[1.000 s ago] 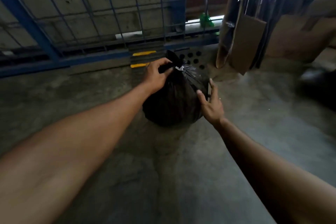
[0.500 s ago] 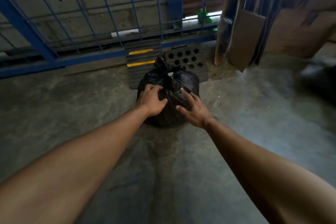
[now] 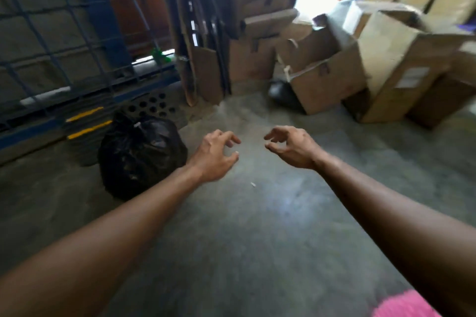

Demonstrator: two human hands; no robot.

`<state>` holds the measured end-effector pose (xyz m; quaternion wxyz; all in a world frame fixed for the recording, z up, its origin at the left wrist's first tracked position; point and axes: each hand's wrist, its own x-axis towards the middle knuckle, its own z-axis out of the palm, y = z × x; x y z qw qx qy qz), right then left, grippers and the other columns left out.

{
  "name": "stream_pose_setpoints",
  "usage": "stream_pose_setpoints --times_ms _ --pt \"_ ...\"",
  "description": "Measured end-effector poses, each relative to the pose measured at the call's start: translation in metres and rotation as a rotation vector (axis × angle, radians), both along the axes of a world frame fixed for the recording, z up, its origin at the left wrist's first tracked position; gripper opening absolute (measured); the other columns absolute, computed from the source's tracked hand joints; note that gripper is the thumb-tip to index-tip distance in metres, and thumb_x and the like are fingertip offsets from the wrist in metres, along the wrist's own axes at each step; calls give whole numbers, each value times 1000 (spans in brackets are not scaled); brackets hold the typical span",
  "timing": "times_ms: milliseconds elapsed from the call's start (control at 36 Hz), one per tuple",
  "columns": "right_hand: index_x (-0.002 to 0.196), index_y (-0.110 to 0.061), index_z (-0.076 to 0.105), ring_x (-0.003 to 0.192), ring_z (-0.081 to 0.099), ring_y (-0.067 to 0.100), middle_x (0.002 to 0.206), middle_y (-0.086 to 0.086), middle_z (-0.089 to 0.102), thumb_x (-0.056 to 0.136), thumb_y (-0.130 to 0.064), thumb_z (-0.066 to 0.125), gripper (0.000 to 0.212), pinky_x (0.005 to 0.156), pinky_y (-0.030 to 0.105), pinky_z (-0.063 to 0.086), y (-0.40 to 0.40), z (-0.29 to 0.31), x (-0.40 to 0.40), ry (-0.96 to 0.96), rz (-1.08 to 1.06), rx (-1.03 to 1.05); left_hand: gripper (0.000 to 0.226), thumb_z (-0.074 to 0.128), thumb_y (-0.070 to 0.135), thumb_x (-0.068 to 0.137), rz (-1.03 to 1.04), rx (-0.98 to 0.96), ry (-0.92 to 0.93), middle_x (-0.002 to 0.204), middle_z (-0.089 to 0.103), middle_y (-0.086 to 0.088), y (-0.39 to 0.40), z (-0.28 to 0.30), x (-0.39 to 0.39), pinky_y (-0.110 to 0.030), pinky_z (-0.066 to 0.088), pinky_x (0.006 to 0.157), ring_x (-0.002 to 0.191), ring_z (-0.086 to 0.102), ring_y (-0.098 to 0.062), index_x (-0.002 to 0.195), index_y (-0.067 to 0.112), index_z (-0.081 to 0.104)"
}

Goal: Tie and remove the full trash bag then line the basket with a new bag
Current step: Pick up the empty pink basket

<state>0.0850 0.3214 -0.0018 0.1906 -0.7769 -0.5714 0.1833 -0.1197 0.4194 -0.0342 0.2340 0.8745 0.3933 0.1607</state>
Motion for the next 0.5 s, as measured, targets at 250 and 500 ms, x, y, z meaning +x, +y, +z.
stream_pose_setpoints --times_ms 250,500 --pt "106 -24 75 94 71 12 103 -3 78 91 -36 68 21 86 27 55 -245 78 66 -68 -332 -11 18 63 35 92 -597 31 -54 103 66 9 -197 24 125 -24 43 84 102 58 -12 109 33 70" --pt "101 -17 77 76 64 11 82 -5 70 90 -28 71 17 77 28 51 -450 98 107 -31 -669 46 41 60 59 84 -1191 -82 36 97 67 7 -426 0 174 -36 56 81 87 67 -12 113 31 66"
